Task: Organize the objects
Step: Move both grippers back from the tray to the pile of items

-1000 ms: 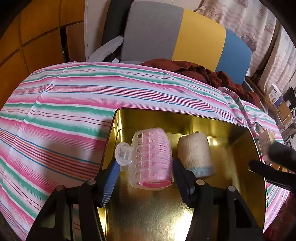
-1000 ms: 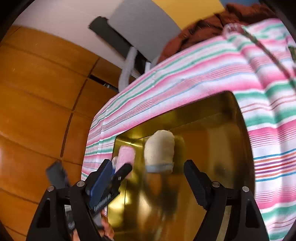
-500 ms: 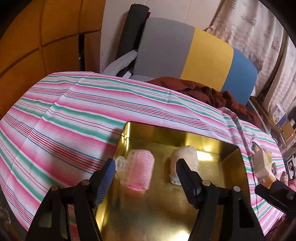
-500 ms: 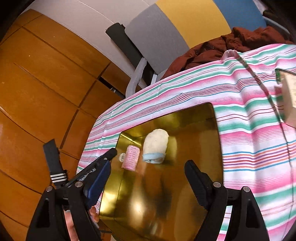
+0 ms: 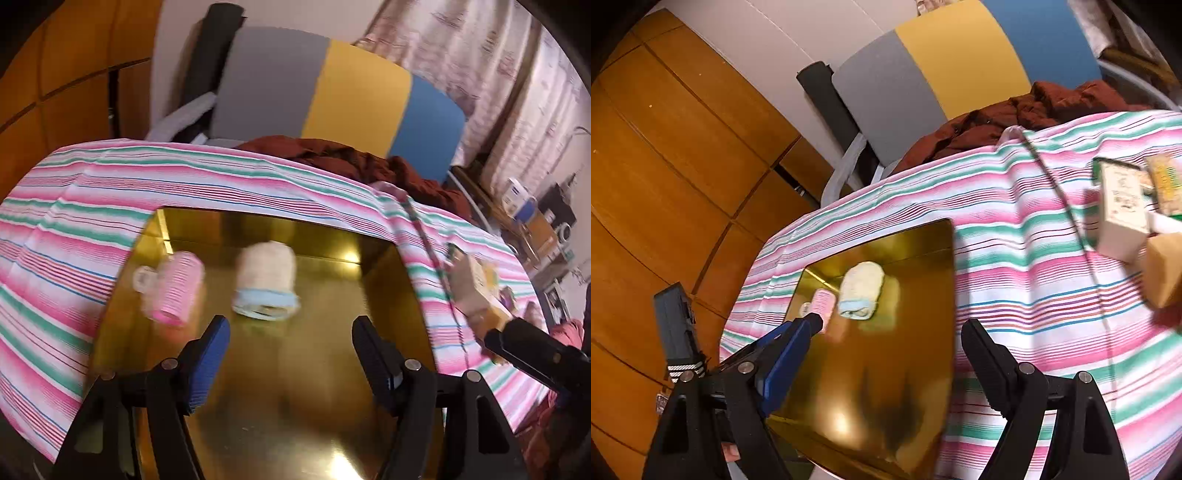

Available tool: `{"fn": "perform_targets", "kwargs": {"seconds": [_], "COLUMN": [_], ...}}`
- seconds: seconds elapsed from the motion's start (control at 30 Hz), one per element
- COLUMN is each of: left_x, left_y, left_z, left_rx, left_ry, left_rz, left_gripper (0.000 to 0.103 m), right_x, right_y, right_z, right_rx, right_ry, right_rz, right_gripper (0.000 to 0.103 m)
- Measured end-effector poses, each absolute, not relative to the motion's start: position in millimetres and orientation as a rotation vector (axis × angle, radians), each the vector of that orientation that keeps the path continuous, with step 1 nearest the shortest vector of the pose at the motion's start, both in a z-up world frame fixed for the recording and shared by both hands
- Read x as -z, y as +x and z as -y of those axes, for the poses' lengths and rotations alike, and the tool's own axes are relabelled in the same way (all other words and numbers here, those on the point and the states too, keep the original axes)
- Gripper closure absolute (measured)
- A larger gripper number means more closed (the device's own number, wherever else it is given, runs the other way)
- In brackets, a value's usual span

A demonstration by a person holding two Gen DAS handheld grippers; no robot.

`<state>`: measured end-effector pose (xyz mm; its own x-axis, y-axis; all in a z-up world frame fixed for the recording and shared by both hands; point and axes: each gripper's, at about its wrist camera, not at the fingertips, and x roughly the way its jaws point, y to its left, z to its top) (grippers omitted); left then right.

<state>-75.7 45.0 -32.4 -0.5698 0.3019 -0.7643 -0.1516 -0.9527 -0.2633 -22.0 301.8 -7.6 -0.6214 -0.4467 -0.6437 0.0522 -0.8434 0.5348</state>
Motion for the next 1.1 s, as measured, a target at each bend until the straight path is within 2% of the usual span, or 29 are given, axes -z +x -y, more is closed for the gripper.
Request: {"fn": "perform_targets", "kwargs": {"seconds": [0.7,0.97,1.1], "left_x": [21,22,24], "left_y": [-24,-11,-8], "left_z": [-161,-190,-200], "left_rx": [-2.308,-2.244,-2.226], "left_ry": [-1.192,-1.184,-1.183], "left_rz": [0.006,-0.033,-0.063], "left_gripper": [0.033,0.033,0.033], "right_x": [25,36,47], "right_y": [35,29,19], "right_z": [-434,-495,-517], "right_rx": [2.788,2.899,2.906], "right_ry": [1.292,1.327,1.362], "right_rz": [0.653,0.613,0.650], "right_gripper": [0.014,0.014,0.014]}}
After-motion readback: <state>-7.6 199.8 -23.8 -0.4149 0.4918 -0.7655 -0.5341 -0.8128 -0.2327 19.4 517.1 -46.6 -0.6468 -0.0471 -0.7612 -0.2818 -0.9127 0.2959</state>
